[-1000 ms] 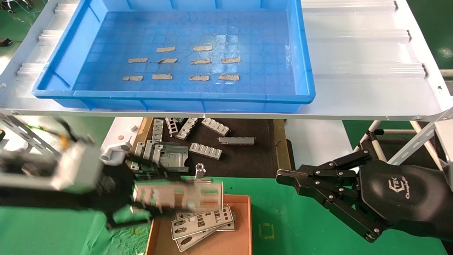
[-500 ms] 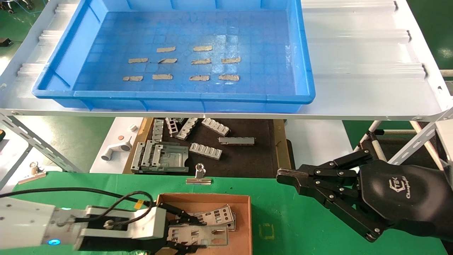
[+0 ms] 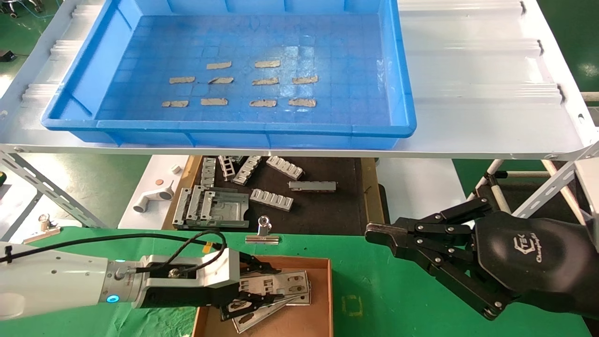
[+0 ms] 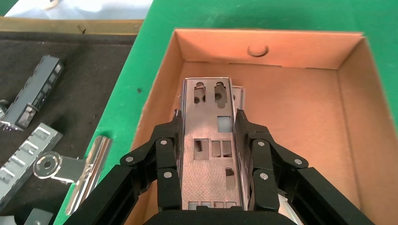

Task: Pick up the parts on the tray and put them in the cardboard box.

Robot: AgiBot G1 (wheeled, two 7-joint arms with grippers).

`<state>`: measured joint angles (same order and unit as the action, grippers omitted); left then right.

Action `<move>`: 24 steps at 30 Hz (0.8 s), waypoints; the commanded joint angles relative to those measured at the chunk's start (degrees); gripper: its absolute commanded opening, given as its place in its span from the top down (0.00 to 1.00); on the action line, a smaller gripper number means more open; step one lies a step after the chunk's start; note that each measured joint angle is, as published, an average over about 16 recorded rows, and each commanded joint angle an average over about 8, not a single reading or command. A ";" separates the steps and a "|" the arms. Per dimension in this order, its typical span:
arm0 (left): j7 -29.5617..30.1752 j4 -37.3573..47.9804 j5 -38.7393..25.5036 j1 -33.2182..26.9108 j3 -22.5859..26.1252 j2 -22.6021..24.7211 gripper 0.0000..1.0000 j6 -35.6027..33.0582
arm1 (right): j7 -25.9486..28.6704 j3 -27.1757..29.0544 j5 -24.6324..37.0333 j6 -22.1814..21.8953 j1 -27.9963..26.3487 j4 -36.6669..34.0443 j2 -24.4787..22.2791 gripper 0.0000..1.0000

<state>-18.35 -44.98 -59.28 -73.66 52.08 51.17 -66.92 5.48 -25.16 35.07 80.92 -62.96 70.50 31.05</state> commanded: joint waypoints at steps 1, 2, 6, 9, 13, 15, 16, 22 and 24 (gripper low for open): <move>-0.30 1.66 -0.08 -0.31 0.11 0.77 0.00 -0.30 | 0.00 0.00 0.00 0.00 0.00 0.00 0.00 1.00; -0.44 2.38 -0.05 -0.48 0.14 1.01 0.00 -0.62 | 0.00 0.00 0.00 0.00 0.00 0.00 0.00 1.00; -1.29 4.76 0.14 -1.17 0.12 1.62 0.00 -1.93 | 0.00 0.00 0.00 0.00 0.00 0.00 0.00 1.00; -1.90 6.09 0.51 -1.56 -0.06 1.77 0.00 -2.86 | 0.00 0.00 0.00 0.00 0.00 0.00 0.00 1.00; -2.48 7.15 1.17 -1.96 -0.45 1.57 0.00 -3.92 | 0.00 0.00 0.00 0.00 0.00 0.00 0.00 1.00; -2.26 7.34 1.91 -2.12 -0.79 1.17 0.00 -4.76 | 0.00 0.00 0.00 0.00 0.00 0.00 0.00 1.00; -2.02 7.36 2.36 -2.15 -0.98 0.90 0.00 -5.25 | 0.00 0.00 0.00 0.00 0.00 0.00 0.00 0.97; -0.13 6.39 4.31 -1.99 -2.13 -0.71 0.00 -7.97 | 0.00 0.00 0.00 0.00 0.00 0.00 0.00 0.28; 0.56 5.68 4.68 -1.69 -2.90 -1.06 0.00 -8.30 | 0.00 0.00 0.00 0.00 0.00 0.00 0.00 0.06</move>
<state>-17.53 -39.68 -54.50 -75.13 48.68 50.12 -74.95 5.48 -25.16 35.07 80.92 -62.96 70.50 31.05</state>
